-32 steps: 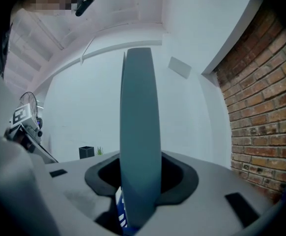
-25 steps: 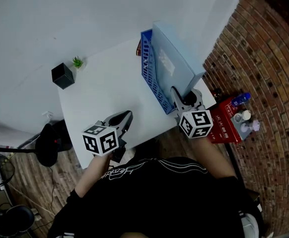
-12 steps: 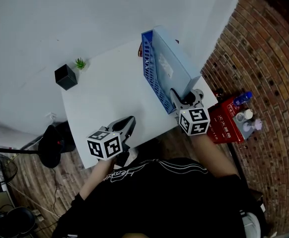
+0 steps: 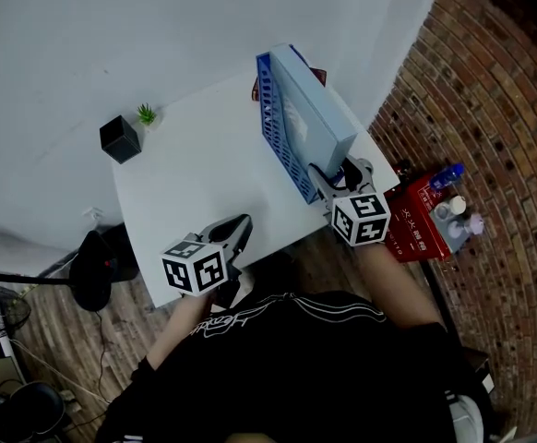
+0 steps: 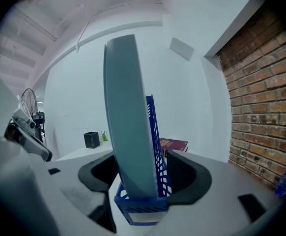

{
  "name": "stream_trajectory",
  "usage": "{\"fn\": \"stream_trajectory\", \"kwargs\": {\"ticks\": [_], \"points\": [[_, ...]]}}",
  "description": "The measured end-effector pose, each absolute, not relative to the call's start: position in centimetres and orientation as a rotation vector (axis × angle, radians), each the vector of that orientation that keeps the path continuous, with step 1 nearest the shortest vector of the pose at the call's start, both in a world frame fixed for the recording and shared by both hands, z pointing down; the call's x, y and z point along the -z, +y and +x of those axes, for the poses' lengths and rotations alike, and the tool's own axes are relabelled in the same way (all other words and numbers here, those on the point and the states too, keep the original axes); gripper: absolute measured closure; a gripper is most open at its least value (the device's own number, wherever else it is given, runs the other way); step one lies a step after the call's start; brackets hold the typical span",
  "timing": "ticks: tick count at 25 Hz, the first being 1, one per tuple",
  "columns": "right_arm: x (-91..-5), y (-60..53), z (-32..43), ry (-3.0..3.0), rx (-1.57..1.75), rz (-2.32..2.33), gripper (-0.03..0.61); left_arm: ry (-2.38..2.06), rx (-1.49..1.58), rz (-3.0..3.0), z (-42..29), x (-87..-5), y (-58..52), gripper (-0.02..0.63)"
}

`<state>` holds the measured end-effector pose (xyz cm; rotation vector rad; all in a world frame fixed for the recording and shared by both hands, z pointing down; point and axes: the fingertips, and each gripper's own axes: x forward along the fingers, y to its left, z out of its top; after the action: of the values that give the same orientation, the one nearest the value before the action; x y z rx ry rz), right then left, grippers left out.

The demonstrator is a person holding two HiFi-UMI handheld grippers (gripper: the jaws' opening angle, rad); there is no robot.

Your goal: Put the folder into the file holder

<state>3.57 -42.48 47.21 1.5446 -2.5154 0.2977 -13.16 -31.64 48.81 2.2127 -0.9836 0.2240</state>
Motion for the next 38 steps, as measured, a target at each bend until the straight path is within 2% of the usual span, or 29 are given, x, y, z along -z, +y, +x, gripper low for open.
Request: {"fn": "stream_trajectory", "kwargs": {"ticks": [3,6,12,14,16,18,20,24,25,30,38], "points": [[-46.8,-41.0,3.6,-2.524,-0.298,1.510,0.269,-0.977,-0.230,2.225,-12.9,-48.4,-31.1,0.581],[-45.8,-39.0,3.8,-2.561,-0.328,1.477,0.269,-0.967,-0.231,2.242,-12.4,-47.9,-30.5,0.581],[-40.8,-34.8,3.1,-2.763,-0.349,1.342,0.319,-0.914,-0.180,2.325,-10.2,-44.3,-29.1,0.581],[-39.6,-33.2,2.5,-2.827,-0.385,1.258,0.365,-0.899,-0.160,2.359,-9.6,-42.8,-28.6,0.581],[-38.8,-31.5,2.0,-2.868,-0.406,1.182,0.378,-0.881,-0.141,2.391,-9.0,-41.4,-27.9,0.581],[-37.9,-30.1,2.1,-2.894,-0.418,1.146,0.423,-0.857,-0.122,2.427,-8.4,-40.0,-27.1,0.581],[-37.0,-29.0,2.4,-2.919,-0.437,1.136,0.495,-0.829,-0.103,2.463,-7.8,-38.5,-26.4,0.580],[-36.5,-27.9,3.2,-2.917,-0.468,1.167,0.536,-0.799,-0.084,2.506,-6.7,-36.8,-25.9,0.581],[-36.7,-27.8,3.5,-2.901,-0.490,1.189,0.578,-0.793,-0.082,2.513,-6.4,-36.5,-25.9,0.580],[-37.0,-26.5,4.3,-2.910,-0.588,1.169,0.578,-0.765,-0.088,2.536,-4.9,-36.1,-25.6,0.581],[-35.5,-24.0,3.4,-2.953,-0.450,1.030,0.578,-0.730,-0.116,2.545,-3.6,-36.0,-24.8,0.581]]}}
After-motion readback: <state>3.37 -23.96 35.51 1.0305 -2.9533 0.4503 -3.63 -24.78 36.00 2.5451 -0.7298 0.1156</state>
